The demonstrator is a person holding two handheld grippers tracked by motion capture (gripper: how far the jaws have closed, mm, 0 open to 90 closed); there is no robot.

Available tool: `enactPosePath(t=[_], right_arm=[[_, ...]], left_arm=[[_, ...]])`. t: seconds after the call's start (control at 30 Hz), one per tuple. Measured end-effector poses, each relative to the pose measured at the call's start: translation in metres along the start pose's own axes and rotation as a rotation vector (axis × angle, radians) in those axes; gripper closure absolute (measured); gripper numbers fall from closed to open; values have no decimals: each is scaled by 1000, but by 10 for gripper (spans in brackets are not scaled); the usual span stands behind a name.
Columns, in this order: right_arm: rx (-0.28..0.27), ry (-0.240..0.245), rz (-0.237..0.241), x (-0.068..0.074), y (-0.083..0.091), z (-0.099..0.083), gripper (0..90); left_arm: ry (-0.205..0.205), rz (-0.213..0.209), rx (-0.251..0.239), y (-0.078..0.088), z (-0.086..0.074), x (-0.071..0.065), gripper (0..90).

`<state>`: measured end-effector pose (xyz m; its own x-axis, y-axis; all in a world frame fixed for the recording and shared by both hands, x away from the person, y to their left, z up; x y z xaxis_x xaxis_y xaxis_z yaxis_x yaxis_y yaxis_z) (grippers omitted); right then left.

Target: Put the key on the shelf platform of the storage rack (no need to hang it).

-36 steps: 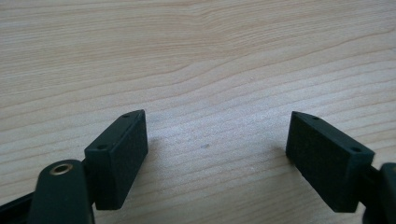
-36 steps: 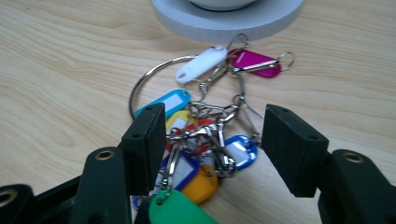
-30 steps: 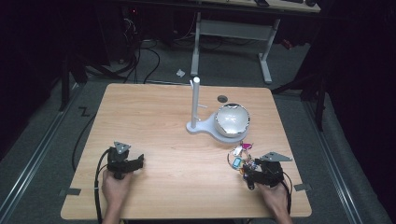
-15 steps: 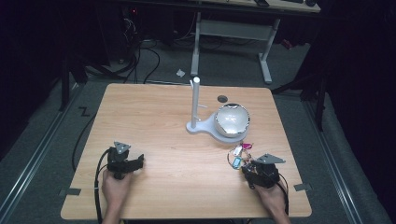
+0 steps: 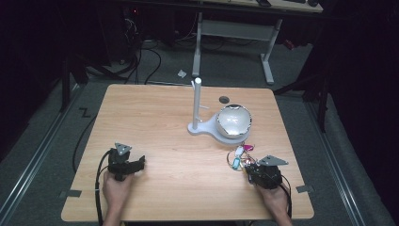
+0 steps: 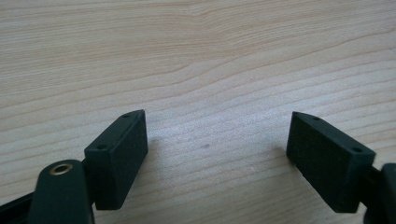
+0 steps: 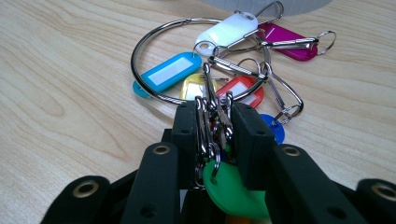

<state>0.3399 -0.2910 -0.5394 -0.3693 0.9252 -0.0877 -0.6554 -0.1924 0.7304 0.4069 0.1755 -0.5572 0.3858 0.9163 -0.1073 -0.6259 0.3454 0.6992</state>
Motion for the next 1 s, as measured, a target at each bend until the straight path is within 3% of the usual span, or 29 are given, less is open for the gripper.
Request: enactPosePath(t=[0.37, 0.6, 0.73, 1.0], right_arm=[[-76, 16, -31, -1, 15, 2, 765], [-96, 19, -19, -7, 25, 9, 777], [-124, -6, -12, -11, 34, 13, 780], [-143, 9, -12, -14, 45, 21, 782]], left_arm=[[1, 0, -1, 0, 0, 0, 210], [1, 0, -1, 0, 0, 0, 211], [1, 1, -1, 0, 0, 0, 211], [1, 0, -1, 0, 0, 0, 211]])
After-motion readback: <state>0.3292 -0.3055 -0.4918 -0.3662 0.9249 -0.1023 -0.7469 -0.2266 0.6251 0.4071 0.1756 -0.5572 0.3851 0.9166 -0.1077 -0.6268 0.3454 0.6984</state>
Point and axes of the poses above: each handheld gripper's, and its own axes: y roughly backward along the jaws, z roughly out of its top, x roughly to its left, the point moved 4 cm from there along -y, roughly forward along the jaws, and after that the axes turned 6 degrees about -z, right-handed, at the moved point
